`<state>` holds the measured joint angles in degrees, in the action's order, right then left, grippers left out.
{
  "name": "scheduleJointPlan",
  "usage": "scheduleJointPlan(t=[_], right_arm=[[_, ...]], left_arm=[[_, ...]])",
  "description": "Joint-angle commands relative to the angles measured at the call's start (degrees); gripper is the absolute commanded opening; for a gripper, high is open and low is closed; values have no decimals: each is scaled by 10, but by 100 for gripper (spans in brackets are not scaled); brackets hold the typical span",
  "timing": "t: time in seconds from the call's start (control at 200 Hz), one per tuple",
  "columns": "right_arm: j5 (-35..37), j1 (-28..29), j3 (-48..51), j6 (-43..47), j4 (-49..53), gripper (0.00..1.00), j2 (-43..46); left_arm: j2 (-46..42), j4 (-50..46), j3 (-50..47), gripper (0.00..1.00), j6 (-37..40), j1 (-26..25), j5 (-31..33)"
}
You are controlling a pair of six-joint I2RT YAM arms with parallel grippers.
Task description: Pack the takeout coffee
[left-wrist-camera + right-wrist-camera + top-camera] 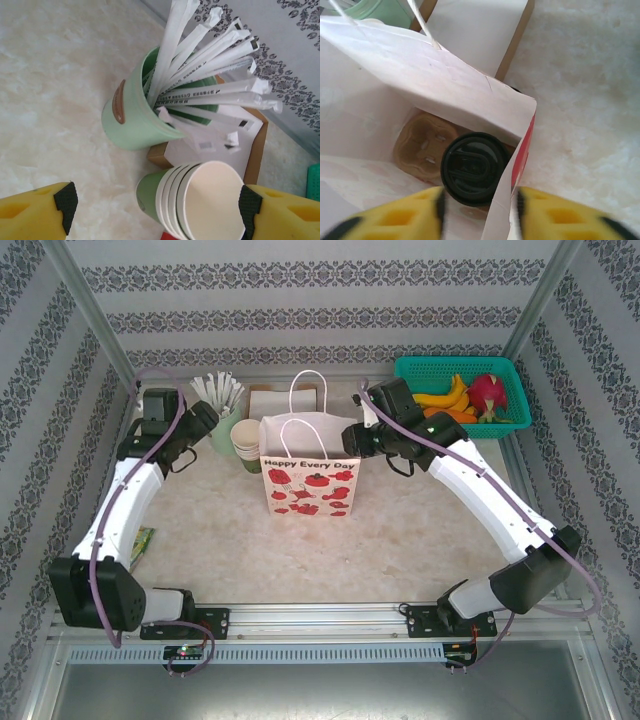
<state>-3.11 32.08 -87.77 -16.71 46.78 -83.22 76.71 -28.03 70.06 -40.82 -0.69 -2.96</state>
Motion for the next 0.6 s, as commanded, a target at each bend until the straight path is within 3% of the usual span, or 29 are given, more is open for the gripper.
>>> scheduleJointPlan(t=[0.0,0.145,0.315,0.595], right_arm=[[2,-2,14,-10,-30,66,36],[41,-3,68,-32,-92,98,111],[114,-8,122,-64,-134,98,193],[144,-14,180,-83,-160,98,262]], left_arm=[[28,28,31,82,-7,12,-3],[68,35,52,72,-10,13,-2],[106,35,75,62,-12,14,12],[142,40,97,38,-12,14,10]])
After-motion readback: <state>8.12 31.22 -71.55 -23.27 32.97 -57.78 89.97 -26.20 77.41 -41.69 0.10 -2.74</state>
